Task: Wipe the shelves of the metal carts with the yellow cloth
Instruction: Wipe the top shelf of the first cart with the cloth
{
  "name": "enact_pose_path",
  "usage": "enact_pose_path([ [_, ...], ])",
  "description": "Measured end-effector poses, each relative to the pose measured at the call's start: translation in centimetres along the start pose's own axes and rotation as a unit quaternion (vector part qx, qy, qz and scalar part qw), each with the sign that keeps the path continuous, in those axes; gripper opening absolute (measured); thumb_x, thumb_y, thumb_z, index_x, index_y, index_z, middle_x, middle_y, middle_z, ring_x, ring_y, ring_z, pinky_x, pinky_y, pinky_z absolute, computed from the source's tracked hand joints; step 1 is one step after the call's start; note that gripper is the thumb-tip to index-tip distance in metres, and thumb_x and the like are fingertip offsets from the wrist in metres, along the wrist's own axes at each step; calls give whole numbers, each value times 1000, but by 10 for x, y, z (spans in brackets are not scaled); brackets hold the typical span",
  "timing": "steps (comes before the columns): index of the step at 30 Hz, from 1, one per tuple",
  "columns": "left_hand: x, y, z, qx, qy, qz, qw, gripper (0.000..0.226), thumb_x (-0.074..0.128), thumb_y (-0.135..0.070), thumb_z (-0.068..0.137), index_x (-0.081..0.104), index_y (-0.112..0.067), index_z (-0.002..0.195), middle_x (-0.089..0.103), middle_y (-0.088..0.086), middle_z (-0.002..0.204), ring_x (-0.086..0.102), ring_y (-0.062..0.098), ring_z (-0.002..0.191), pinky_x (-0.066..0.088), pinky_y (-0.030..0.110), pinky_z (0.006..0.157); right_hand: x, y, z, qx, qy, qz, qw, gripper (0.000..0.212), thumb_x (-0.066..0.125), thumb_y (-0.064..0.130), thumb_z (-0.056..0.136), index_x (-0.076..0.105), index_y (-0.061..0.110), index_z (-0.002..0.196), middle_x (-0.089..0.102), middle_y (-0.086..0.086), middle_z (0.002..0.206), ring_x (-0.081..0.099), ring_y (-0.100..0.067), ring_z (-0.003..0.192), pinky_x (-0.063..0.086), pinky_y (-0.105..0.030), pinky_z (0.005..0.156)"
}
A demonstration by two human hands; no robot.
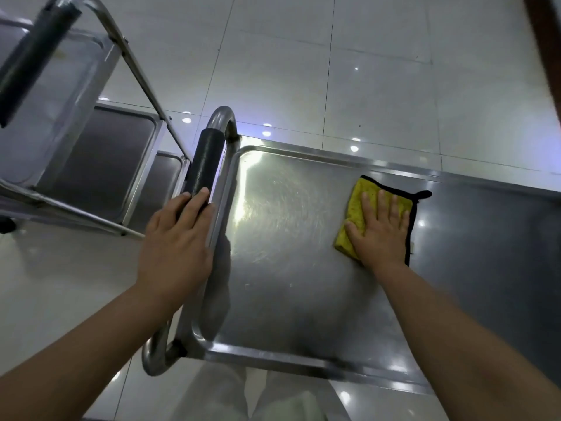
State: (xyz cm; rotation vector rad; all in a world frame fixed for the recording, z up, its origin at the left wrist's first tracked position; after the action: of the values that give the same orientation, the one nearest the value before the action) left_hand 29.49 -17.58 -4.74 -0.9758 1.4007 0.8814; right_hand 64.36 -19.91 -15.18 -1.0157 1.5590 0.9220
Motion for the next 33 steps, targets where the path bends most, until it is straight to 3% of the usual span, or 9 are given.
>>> enact_pose_path([
  [3, 4, 2, 0, -1, -5, -10, 1000, 61, 31, -29, 80, 54, -3, 130, 47, 15, 142, 38, 36, 128, 39, 52, 96, 5, 11, 0, 27, -1, -5, 1000, 88, 5, 70, 75, 4, 30, 154, -5, -3, 162, -12, -28, 147, -12, -49, 116],
  [6, 8, 6, 2, -3, 12, 2, 1000, 59, 39, -27, 82, 51, -4, 135, 44, 14, 144, 39, 35, 129, 40, 51, 98, 9, 28, 2, 66, 8, 6, 998, 85, 10, 68, 81, 1, 27, 154, -7, -5, 162, -14, -30, 147, -12, -54, 116],
  [9, 12, 9, 3, -1, 30, 3, 1000, 58, 31, -28, 87, 45, -6, 139, 40, 13, 147, 37, 33, 133, 39, 51, 100, 12, 55, 2, 79, 16, 15, 997, 81, 9, 64, 83, -3, 26, 154, -10, -7, 161, -15, -32, 146, -12, -56, 115],
  [14, 12, 11, 0, -6, 9, -27, 1000, 60, 25, -30, 88, 46, -6, 138, 46, 12, 143, 43, 33, 128, 44, 49, 97, 23, 119, -4, -33, 2, 3, 999, 80, -4, 61, 82, -2, 25, 153, -7, -7, 161, -13, -33, 146, -14, -55, 114],
  [17, 8, 12, 2, -1, -12, -31, 999, 61, 31, -32, 83, 50, -7, 135, 52, 12, 137, 46, 32, 118, 47, 47, 88, 26, 159, -9, -120, 10, -5, 993, 75, 2, 59, 86, 1, 26, 154, -6, -7, 162, -14, -33, 146, -13, -57, 114],
  [21, -4, 15, 22, 21, -84, -1, 996, 52, 60, -22, 71, 61, -7, 121, 62, 14, 105, 48, 31, 87, 44, 38, 66, 34, 193, -25, -219, -19, 5, 976, 67, 23, 55, 93, 24, 23, 152, 20, -11, 159, 9, -37, 147, 4, -60, 113],
  [24, -9, 14, 48, -14, -88, -1, 996, 41, 72, -10, 66, 63, -8, 106, 57, 11, 86, 50, 29, 74, 39, 35, 61, 39, 200, -30, -250, -34, 5, 968, 65, 27, 54, 93, 29, 23, 150, 26, -10, 157, 15, -36, 146, 9, -60, 111],
  [29, -5, 13, 61, -31, -94, 20, 995, 40, 76, -7, 63, 63, -7, 102, 58, 13, 85, 53, 31, 77, 41, 36, 62, 37, 195, -17, -258, -26, -3, 966, 65, 30, 57, 91, 30, 28, 149, 26, -6, 157, 17, -32, 146, 8, -57, 113],
  [33, -4, 10, 62, -17, -116, 27, 993, 40, 74, -8, 64, 63, -5, 102, 59, 15, 90, 51, 32, 84, 42, 39, 71, 31, 178, -3, -260, -8, 8, 965, 68, 28, 61, 90, 22, 34, 151, 16, -2, 161, 4, -26, 149, 1, -54, 116],
])
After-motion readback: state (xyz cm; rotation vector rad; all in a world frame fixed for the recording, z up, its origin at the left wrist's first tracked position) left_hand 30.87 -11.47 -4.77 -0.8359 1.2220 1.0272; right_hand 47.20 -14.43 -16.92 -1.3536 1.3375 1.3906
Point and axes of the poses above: each hand's wrist, its own z-axis towards the middle knuckle, its own x-axis out of the palm, y = z × x, the point moved 1 cm from there along z, towards the middle knuckle
